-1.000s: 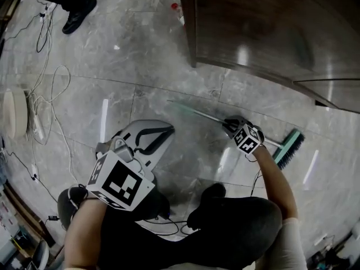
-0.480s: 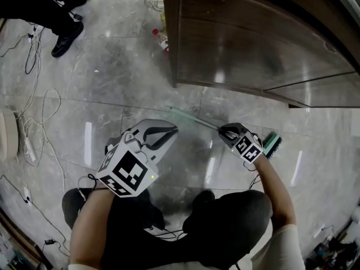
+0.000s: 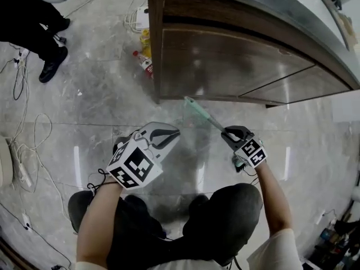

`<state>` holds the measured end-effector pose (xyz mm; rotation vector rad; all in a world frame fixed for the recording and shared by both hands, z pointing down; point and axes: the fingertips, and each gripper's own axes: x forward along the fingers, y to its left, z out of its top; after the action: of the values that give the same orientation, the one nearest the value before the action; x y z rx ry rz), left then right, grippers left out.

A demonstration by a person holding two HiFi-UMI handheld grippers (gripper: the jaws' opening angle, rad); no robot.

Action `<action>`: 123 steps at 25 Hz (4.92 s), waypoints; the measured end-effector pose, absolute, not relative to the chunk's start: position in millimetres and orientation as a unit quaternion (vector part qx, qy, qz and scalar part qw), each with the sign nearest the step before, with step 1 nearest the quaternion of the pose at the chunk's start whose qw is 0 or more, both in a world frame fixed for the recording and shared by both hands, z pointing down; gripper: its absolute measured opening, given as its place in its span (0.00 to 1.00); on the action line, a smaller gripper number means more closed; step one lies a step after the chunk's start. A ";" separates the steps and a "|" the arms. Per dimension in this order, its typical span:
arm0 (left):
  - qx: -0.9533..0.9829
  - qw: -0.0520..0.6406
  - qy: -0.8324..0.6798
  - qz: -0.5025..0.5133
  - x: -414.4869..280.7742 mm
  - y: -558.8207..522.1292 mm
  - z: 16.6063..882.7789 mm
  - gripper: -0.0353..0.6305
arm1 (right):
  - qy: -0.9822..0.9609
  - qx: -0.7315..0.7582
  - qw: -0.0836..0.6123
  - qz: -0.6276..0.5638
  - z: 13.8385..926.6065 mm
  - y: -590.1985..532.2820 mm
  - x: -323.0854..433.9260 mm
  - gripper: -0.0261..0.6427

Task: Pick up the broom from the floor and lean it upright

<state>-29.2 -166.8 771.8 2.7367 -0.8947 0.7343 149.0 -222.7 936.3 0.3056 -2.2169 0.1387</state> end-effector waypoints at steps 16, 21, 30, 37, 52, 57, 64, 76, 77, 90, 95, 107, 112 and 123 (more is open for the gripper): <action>0.945 0.073 -0.258 0.186 21.3 -191.5 742.7 0.07 | -0.878 0.309 0.330 0.156 835.5 -243.4 231.1 0.16; 0.952 0.078 -0.248 0.159 37.2 -194.1 738.1 0.07 | -0.865 0.355 0.304 0.185 816.3 -250.7 251.7 0.17; 0.951 0.088 -0.247 0.164 40.9 -192.3 736.9 0.07 | -0.842 0.397 0.304 0.201 788.5 -269.7 268.8 0.16; 0.947 0.092 -0.255 0.175 35.9 -191.4 742.4 0.07 | -0.828 0.431 0.290 0.209 800.8 -300.5 268.9 0.16; 0.949 0.090 -0.245 0.177 46.4 -196.7 741.5 0.07 | -0.803 0.522 0.212 0.194 787.8 -311.4 301.7 0.16; 0.947 0.084 -0.246 0.186 46.7 -198.3 746.4 0.07 | -0.781 0.555 0.214 0.193 787.3 -324.6 322.6 0.17; 0.945 0.093 -0.250 0.188 45.0 -195.2 751.3 0.07 | -0.792 0.540 0.221 0.181 781.0 -329.3 313.7 0.28; 0.946 0.094 -0.256 0.175 41.9 -196.4 743.1 0.07 | -0.801 0.536 0.229 0.140 748.4 -320.4 311.4 0.30; 0.946 0.094 -0.256 0.176 41.1 -196.1 744.1 0.07 | -0.803 0.534 0.229 0.132 741.6 -317.8 309.6 0.29; 0.950 0.102 -0.257 0.148 36.6 -192.6 735.6 0.07 | -0.848 0.474 0.221 0.086 715.6 -295.2 255.3 0.17; 0.950 0.113 -0.257 0.136 59.4 -187.0 721.1 0.07 | -0.852 0.459 0.240 0.078 725.4 -286.6 248.7 0.06; 0.926 0.194 -0.320 0.050 72.3 -169.2 682.1 0.07 | -0.866 0.398 0.284 0.105 672.0 -239.8 225.9 0.04; 0.894 0.238 -0.372 0.078 47.9 -142.5 617.0 0.07 | -0.863 0.393 0.280 0.146 587.5 -216.9 236.1 0.04; 0.887 0.260 -0.361 0.124 59.8 -106.6 396.7 0.07 | -0.870 0.365 0.272 0.187 378.1 -166.7 239.8 0.04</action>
<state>59.8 -106.6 396.7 2.4017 -0.9773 0.3366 239.8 -166.7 378.1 0.9831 -2.3437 0.5048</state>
